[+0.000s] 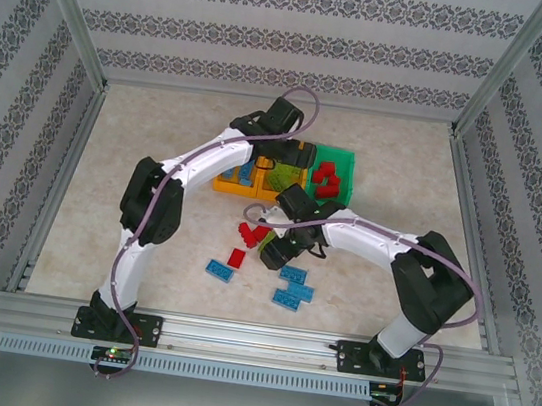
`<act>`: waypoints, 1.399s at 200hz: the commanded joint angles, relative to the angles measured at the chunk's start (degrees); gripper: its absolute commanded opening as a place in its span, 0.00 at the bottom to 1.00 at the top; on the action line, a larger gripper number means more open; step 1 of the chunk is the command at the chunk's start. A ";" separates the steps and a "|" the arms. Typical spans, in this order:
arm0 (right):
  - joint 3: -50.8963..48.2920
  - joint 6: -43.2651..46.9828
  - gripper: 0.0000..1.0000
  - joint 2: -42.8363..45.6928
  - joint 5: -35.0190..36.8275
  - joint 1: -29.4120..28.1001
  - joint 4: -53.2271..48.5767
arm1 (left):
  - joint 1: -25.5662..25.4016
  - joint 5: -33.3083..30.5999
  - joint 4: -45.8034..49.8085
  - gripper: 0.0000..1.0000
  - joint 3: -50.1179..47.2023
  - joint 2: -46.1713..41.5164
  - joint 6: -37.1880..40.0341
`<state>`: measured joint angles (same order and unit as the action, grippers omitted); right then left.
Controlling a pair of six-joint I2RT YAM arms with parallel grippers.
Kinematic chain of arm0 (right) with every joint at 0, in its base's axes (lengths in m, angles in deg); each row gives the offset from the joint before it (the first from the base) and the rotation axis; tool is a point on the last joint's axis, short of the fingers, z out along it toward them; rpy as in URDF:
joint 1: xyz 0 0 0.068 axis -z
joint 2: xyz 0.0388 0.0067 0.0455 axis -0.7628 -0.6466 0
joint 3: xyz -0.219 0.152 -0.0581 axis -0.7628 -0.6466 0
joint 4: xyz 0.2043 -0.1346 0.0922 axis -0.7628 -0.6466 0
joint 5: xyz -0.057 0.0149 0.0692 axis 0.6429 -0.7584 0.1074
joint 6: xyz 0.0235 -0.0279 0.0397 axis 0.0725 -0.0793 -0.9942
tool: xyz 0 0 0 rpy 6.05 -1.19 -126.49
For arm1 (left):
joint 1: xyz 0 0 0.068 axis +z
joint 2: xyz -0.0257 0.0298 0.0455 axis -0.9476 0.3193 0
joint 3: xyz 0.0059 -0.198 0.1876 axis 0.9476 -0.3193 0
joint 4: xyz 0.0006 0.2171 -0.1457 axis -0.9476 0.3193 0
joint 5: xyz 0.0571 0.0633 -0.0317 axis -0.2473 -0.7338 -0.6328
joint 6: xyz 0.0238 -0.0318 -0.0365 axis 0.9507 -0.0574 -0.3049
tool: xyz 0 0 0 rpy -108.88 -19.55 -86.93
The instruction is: Sort the legos into containers by color
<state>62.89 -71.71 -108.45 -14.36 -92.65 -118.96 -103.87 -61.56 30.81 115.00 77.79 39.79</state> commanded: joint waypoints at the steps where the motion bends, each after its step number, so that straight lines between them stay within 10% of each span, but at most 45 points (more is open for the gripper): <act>1: 2.34 2.02 0.74 -2.51 2.35 -1.05 -2.66 | 0.85 -2.05 -0.65 1.00 -1.57 -4.59 -0.78; 86: 5.38 3.68 0.63 -8.35 7.19 -2.94 -4.89 | 2.84 -3.76 -4.92 1.00 -12.46 -12.15 -2.79; 164: 4.46 4.08 0.34 -4.79 8.67 -3.49 -3.50 | 4.98 -5.38 -7.35 1.00 -20.71 -18.97 -3.81; 280: 5.84 -8.29 0.24 4.79 -12.50 13.26 7.01 | 8.48 -9.14 -8.76 1.00 -32.06 -28.74 -4.14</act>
<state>65.67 -72.15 -101.96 -19.98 -82.88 -116.32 -95.85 -69.05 23.16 84.64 51.82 35.72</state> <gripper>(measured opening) 0.313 0.996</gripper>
